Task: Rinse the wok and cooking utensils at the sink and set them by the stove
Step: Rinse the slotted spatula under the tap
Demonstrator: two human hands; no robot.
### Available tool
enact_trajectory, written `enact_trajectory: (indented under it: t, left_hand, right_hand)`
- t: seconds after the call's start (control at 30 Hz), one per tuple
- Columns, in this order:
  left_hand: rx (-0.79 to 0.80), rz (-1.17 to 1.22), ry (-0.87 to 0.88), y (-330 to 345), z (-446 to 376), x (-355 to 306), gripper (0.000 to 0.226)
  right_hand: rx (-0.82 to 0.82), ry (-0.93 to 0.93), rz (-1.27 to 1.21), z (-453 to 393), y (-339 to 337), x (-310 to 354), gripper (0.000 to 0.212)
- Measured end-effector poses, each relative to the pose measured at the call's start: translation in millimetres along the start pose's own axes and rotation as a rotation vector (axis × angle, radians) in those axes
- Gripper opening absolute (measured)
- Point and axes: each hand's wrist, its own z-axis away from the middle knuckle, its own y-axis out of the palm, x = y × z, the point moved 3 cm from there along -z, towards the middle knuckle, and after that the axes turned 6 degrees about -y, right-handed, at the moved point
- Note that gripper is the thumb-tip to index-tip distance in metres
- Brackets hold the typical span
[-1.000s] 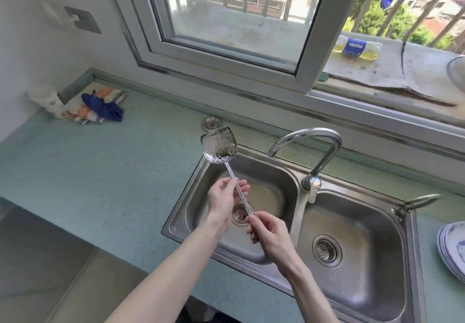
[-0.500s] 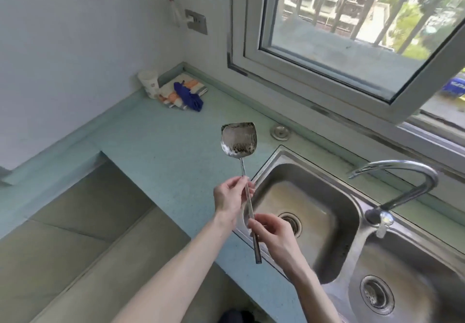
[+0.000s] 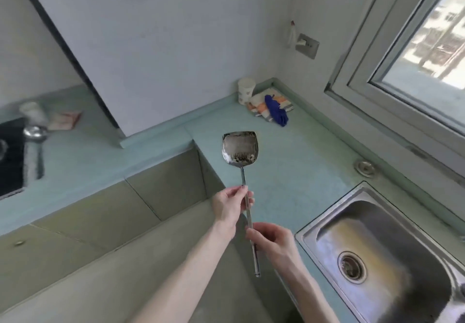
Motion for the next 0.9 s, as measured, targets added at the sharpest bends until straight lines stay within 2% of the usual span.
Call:
enact_trajectory:
  t: [0.43, 0.67, 0.9]
  left_hand:
    - [-0.200, 0.154, 0.086, -201.7, -9.6, -81.1, 0.016]
    - [-0.303, 0.209, 0.122, -281.3, -9.6, -121.9, 0.015]
    - [-0.392, 0.259, 0.160, -348.9, -13.8, -165.5, 0.008]
  right_hand:
    - [0.282, -0.010, 0.041, -34.8, 189.2, 23.9, 0.009]
    - [0.439, -0.006, 0.041, -55.3, 271.2, 41.8, 0.008]
    - [0.519, 0.003, 0.040, -84.2, 346.6, 52.4, 0.009]
